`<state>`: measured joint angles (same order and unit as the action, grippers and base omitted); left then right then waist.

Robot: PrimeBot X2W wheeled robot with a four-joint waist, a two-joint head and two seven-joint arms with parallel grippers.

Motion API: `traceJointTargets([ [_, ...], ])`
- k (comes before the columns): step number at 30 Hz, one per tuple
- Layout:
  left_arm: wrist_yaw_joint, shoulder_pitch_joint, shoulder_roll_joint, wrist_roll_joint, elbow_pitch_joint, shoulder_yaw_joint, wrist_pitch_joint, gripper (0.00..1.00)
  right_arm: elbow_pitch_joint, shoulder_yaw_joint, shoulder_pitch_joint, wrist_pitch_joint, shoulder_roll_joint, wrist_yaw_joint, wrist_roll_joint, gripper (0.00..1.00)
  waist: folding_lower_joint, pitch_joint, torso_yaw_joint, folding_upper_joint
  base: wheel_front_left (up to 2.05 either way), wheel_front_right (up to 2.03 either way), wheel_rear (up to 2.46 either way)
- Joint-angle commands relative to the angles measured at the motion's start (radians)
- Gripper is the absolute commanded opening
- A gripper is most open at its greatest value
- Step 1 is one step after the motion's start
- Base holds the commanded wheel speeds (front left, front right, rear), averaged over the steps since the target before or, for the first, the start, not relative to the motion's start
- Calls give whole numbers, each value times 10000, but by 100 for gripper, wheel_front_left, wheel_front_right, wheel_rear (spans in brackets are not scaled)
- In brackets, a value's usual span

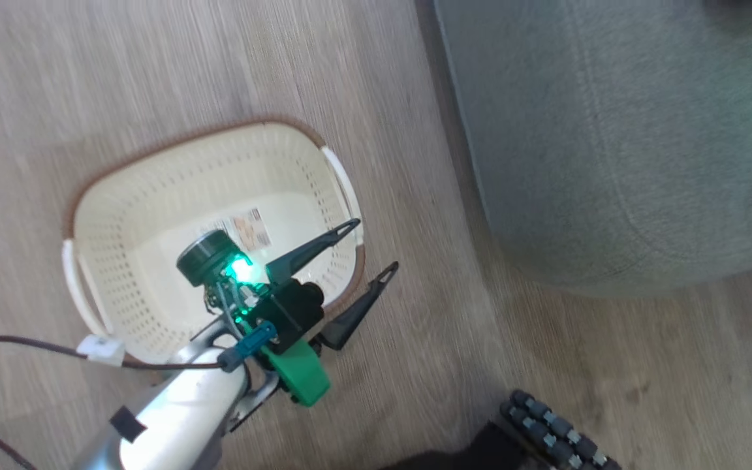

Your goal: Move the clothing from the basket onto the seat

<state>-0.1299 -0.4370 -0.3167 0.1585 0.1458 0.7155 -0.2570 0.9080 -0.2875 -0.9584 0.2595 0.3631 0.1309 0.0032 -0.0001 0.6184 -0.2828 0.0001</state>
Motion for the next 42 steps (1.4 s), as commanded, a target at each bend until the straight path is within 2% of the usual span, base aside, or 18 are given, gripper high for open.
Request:
traceJointTargets([
  [1,-8,14,134,75,-190,-239,-47,100,-635,405,414,23,482,-2,-6,100,1,-759,80,-1,0,0,0],
  [7,-8,447,742,141,32,-588,-47,100,-2349,982,1570,23,819,-2,859,100,1,-2100,222,-1,0,0,0],
  [13,-8,904,1425,67,32,-1316,-47,100,-4831,1330,3299,23,908,-2,2015,100,1,-3360,672,-1,0,0,0],
  [21,-7,1501,1884,34,-46,-2350,-47,100,-7251,1707,4951,23,536,-2,2893,100,1,-4552,1305,-1,0,0,0],
  [27,5,2054,2272,82,-188,-3798,-47,100,-8807,2188,6232,23,104,-2,3447,100,1,-5246,2006,-1,0,0,0],
  [33,24,2380,2537,98,-280,-5006,-47,100,-9656,2656,7317,23,-417,-2,3825,100,1,-5561,2840,-1,0,0,0],
  [38,85,2486,2639,41,-309,-5508,-47,100,-9567,2704,8090,23,-741,-2,3827,100,1,-5747,3698,-1,0,0,0],
  [42,254,2667,2658,43,-239,-5780,-48,100,-9438,2964,8449,23,-1181,-2,3707,100,1,-5840,4053,-1,0,0,0],
])
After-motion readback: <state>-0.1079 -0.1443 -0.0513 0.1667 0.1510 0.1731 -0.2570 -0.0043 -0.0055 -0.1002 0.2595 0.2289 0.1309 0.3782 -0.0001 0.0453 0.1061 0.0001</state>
